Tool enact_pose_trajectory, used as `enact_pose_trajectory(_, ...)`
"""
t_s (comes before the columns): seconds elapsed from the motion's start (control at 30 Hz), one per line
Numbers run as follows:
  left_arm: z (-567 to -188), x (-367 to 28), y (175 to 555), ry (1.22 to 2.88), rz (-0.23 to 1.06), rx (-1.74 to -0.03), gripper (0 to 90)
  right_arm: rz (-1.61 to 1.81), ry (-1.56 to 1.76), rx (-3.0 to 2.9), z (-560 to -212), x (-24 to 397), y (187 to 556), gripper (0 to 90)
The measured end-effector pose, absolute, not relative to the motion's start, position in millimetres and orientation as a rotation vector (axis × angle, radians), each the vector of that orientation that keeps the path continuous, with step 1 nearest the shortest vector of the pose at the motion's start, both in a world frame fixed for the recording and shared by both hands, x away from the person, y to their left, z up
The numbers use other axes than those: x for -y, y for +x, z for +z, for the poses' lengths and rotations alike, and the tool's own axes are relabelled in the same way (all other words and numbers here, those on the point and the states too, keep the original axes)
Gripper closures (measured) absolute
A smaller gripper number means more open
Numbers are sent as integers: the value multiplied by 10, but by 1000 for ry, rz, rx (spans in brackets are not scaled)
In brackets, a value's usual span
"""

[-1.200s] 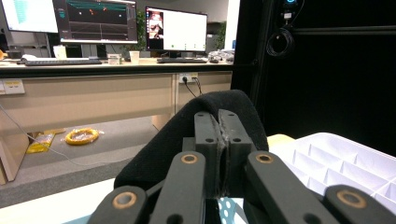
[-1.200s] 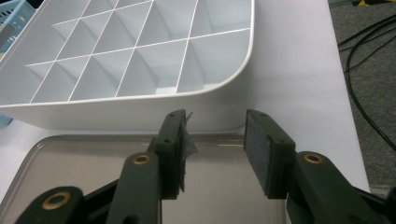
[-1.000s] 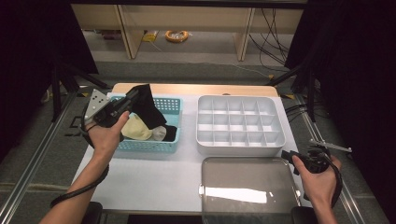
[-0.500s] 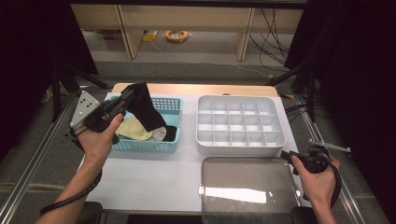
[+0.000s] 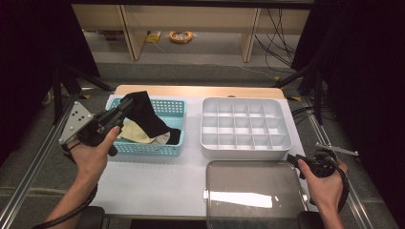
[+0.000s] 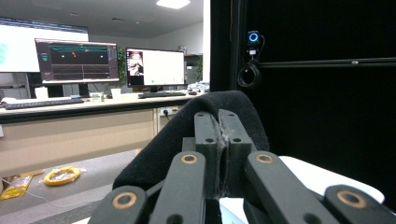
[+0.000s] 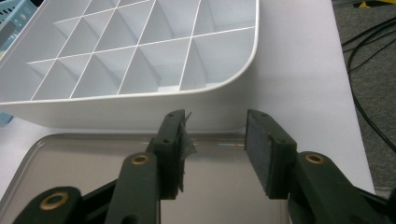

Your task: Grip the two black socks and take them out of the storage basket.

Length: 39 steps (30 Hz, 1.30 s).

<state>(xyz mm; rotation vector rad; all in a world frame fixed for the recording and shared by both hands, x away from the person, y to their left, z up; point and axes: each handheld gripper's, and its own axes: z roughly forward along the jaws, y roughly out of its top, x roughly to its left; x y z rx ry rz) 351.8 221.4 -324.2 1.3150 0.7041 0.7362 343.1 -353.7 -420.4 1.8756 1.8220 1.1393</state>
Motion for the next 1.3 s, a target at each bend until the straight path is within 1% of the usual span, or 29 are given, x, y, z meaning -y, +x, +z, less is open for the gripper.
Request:
enact_pose_trajectory(0.07,-3261,-2224,3477,1319,730,-705,875,1133,1859,-1822,-4211,3547,3434,592)
enact_pose_trajectory(0.1,-3262,-2243,3484,1326,747,-673,875,1120,1796,-1852,-4222,3582,3450,591)
enact_pose_trajectory(0.17,-3290,-2260,3454,1331,739,-678,875,1123,1802,-1850,-4225,3578,3450,591)
enact_pose_trajectory(0.23,-3325,-2275,3421,1339,730,-685,875,1142,1875,-1823,-4204,3536,3431,591)
enact_pose_trajectory(0.63,-3509,-2429,3105,1360,706,-714,875,1126,1811,-1849,-4212,3563,3447,590)
enact_pose_trajectory(0.73,-3549,-2451,3035,1370,694,-729,874,1124,1810,-1849,-4213,3562,3449,590)
enact_pose_trajectory(0.77,-3568,-2455,3012,1379,689,-731,874,1123,1858,-1828,-4201,3535,3436,590)
enact_pose_trajectory(1.07,-3788,-2468,2902,1479,592,-816,874,1120,1833,-1837,-4202,3554,3444,590)
enact_pose_trajectory(1.23,-3834,-2441,2918,1511,541,-845,873,1118,1834,-1836,-4206,3542,3449,590)
enact_pose_trajectory(1.3,-3840,-2415,2902,1540,519,-880,873,1116,1831,-1835,-4208,3541,3451,590)
